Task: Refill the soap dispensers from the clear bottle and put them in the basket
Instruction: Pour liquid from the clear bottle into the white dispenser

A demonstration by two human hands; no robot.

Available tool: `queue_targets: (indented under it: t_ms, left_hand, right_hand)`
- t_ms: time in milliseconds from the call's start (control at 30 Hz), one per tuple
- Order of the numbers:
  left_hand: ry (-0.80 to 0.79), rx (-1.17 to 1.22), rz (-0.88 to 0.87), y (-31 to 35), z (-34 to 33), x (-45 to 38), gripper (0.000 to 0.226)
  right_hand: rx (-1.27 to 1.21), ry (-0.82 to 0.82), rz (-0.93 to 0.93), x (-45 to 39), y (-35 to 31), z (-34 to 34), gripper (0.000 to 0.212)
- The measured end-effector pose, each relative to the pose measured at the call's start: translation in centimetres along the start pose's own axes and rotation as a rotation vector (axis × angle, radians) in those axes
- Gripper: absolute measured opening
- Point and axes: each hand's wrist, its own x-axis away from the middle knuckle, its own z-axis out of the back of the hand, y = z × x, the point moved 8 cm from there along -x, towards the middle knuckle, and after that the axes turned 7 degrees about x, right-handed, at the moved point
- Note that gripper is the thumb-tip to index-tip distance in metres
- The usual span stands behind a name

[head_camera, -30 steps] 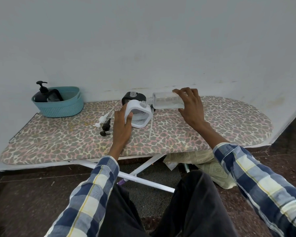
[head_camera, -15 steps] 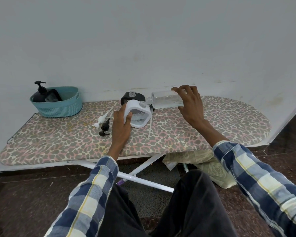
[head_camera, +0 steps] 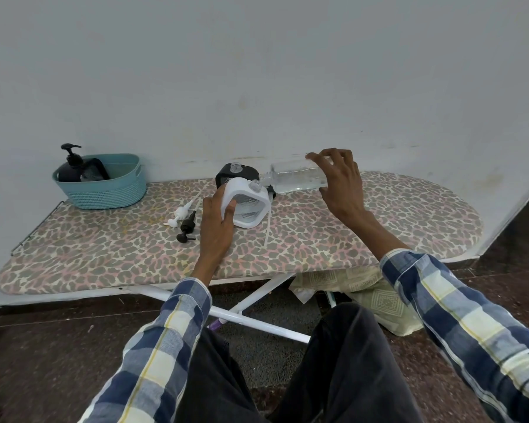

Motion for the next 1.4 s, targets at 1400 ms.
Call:
queue_targets:
  t_ms: [1400]
  left_hand:
    - [0.026,0.024,0.067,0.5,0.5,0.2,0.05]
  right_hand:
    - [-0.128,-0.112,-0.148,3.2,0.1,-4.6,0.078]
